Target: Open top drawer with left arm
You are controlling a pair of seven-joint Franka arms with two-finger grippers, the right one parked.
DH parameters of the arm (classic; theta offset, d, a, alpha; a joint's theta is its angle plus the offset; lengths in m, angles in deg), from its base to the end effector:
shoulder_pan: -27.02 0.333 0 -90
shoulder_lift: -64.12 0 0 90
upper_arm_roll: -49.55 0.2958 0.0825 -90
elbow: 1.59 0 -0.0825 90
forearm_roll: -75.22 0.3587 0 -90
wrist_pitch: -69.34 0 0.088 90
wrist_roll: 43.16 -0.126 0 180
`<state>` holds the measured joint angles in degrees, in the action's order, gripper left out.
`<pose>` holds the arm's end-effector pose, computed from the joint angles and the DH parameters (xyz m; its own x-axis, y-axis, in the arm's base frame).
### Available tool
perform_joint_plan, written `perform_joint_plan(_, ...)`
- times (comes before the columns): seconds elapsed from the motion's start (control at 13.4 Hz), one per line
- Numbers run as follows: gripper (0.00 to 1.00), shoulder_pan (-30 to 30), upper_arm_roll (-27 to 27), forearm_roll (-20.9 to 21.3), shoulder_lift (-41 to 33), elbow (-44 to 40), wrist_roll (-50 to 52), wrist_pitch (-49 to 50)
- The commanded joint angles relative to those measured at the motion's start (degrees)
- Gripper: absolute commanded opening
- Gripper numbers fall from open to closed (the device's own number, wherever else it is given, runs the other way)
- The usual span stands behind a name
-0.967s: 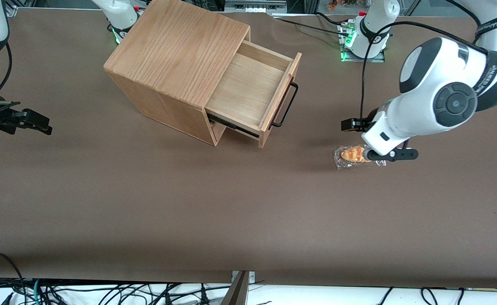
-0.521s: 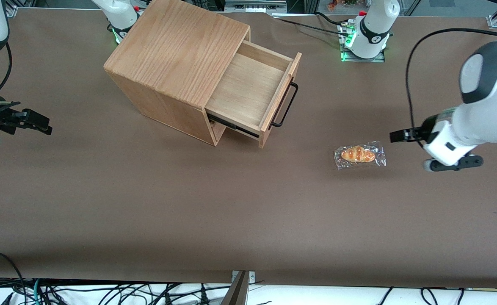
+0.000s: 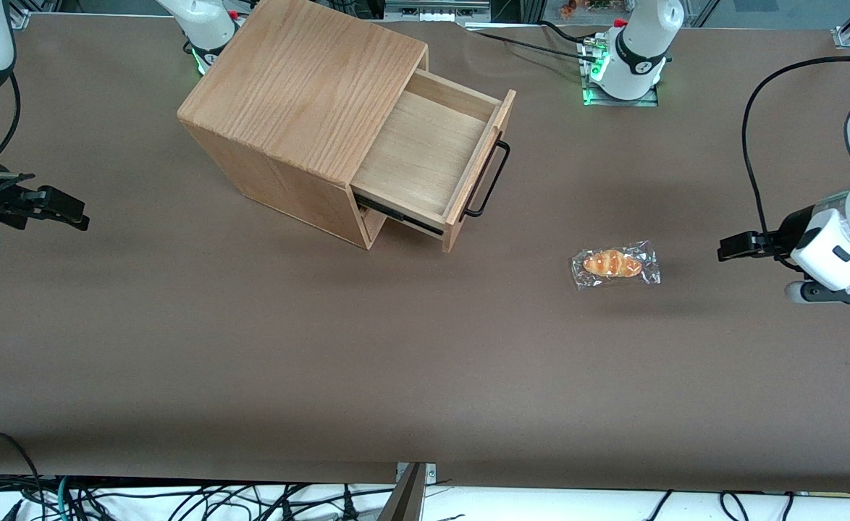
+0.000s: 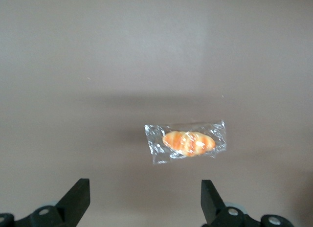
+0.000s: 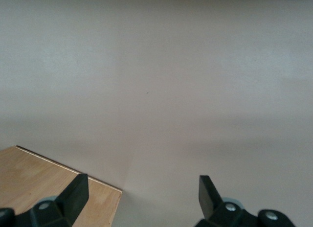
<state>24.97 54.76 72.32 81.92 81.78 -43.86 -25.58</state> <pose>0.6102 0.0213 0.4667 0.9932 0.0456 -0.1073 0.0484 -0.9986 0.0232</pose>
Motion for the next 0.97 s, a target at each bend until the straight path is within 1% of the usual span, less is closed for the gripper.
perform_joint_plan(0.0, 1.0, -0.6, 2.2, 0.6, -0.4, -0.2, -5.4, -2.5)
perform_joint_plan(0.15, 1.0, -0.7, 3.3, 0.4, -0.4, 0.0, -6.1, -3.8)
perform_joint_plan(0.67, 1.0, -0.8, 4.6, 0.0, -0.4, 0.1, -6.1, -3.8)
perform_joint_plan(0.89, 1.0, -0.8, 4.2, -0.1, 0.1, 0.0, -5.9, -3.6)
